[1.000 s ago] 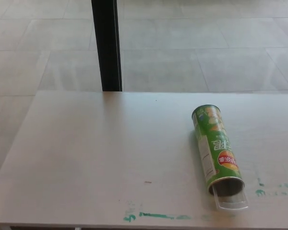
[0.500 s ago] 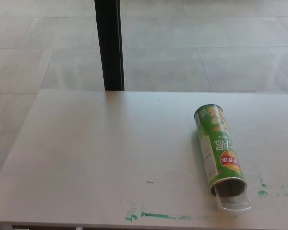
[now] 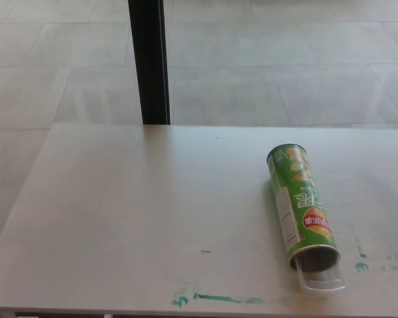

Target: Use the finger on the right hand of the robot to pull out the chips tray kept inside a container in the middle of the desk

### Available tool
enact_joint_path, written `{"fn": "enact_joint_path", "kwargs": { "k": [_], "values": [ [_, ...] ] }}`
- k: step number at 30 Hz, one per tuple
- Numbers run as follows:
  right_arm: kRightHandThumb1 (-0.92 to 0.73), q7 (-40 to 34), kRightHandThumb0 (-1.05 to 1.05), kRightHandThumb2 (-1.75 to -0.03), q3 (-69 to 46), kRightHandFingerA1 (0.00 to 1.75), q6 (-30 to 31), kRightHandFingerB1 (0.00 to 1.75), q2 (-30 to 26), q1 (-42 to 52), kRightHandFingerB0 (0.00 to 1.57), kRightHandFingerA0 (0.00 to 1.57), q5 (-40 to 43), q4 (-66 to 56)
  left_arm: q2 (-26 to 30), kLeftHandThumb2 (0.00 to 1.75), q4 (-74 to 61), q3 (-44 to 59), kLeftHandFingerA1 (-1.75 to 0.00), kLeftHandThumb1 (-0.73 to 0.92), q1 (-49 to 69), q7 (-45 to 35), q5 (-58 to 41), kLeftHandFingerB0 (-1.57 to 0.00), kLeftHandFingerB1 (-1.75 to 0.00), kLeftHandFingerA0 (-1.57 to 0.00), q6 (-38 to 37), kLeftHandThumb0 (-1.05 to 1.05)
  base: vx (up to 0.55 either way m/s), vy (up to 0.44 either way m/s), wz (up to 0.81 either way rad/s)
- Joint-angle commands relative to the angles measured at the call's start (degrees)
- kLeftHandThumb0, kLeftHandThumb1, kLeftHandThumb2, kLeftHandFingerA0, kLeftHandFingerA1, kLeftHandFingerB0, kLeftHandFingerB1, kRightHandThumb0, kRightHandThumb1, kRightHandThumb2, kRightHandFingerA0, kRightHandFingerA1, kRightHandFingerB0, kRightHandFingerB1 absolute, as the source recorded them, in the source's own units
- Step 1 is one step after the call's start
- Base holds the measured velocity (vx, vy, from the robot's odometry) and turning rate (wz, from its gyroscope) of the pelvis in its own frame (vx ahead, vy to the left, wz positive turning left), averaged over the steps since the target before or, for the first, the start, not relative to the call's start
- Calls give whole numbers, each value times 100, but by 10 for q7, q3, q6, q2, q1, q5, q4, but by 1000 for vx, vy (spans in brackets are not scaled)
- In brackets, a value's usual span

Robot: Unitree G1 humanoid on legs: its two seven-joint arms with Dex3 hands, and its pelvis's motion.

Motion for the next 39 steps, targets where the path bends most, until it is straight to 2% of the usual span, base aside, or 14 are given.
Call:
{"fn": "enact_joint_path", "kwargs": {
  "k": [1, 2, 6, 11, 13, 16, 17, 26, 27, 30, 35, 36, 38, 39],
  "values": [
    [-55, 30, -17, -56, 82, 97, 51, 35, -11, 11, 32, 95, -73, -72, 10, 61, 9, 0, -52, 71, 0, -1, -2, -55, -46, -50, -22, -45, 0, 0, 0],
    [-55, 26, -21, -56, 96, 91, 55, 35, -14, 11, 33, 97, -98, -81, 10, 61, 12, -1, -50, 71, -1, 2, 0, -54, -44, -50, -22, -45, 0, 0, 0],
    [-56, 32, -19, -56, 129, 95, 51, 36, -15, 4, 33, 94, -123, -79, 12, 62, 20, -4, -46, 72, -4, 3, 3, -52, -42, -48, -28, -45, 0, 0, 0],
    [-56, 46, -18, -56, 167, 96, 34, 36, -27, -5, 32, 93, -149, -68, 11, 61, 23, -4, -51, 72, -9, 6, 2, -54, -44, -50, -26, -44, 0, 0, 0],
    [-56, 50, -24, -59, 186, 96, 52, 36, -33, -6, 32, 91, -169, -79, 11, 62, 23, -3, -52, 73, -9, 3, 0, -50, -43, -50, -26, -44, 0, 0, 0],
    [-56, 49, -19, -56, 194, 98, 63, 35, -31, -6, 33, 90, -179, -88, 12, 62, 19, -6, -51, 73, -6, 5, 4, -50, -42, -50, -29, -45, 0, 0, 0],
    [-58, 61, -25, -60, 205, 100, 75, 36, -38, -7, 31, 85, -187, -93, 11, 61, 13, -4, -50, 73, -2, 2, 1, -54, -45, -50, -28, -45, 0, 0, 0],
    [-58, 63, -25, -59, 263, 98, 41, 36, -54, -22, 35, 86, -261, -63, 13, 62, 13, -6, -49, 73, 1, 1, 3, -51, -43, -49, -33, -44, 0, 0, 0],
    [-56, 65, -19, -56, 277, 106, 39, 36, -57, -34, 36, 86, -275, -53, 15, 62, 15, -7, -48, 72, 0, 2, 3, -50, -42, -50, -31, -44, 0, 0, 0],
    [-56, 64, -18, -56, 289, 110, 35, 36, -59, -47, 36, 85, -282, -41, 14, 61, 19, -5, -50, 72, -4, 3, 1, -50, -43, -50, -27, -43, 0, 0, 0],
    [-57, 67, -20, -57, 315, 109, 23, 35, -60, -80, 35, 86, -309, -16, 17, 61, 15, -10, -49, 73, -2, 3, 6, -53, -45, -49, -34, -45, 0, 0, 0],
    [-57, 66, -22, -57, 319, 103, 23, 35, -60, -82, 36, 87, -315, -16, 18, 62, 15, -12, -47, 73, -2, 2, 7, -49, -42, -48, -33, -45, 0, 0, 0],
    [-56, 71, -22, -57, 331, 108, 23, 35, -61, -89, 37, 88, -328, -17, 19, 62, 21, -16, -46, 74, -7, 6, 10, -47, -40, -49, -33, -44, 0, 0, 0],
    [-57, 73, -23, -57, 340, 103, 26, 35, -62, -92, 37, 88, -342, -21, 19, 62, 23, -14, -47, 73, -9, 1, 6, -45, -41, -47, -31, -43, 0, 0, 0]
  ]
}}
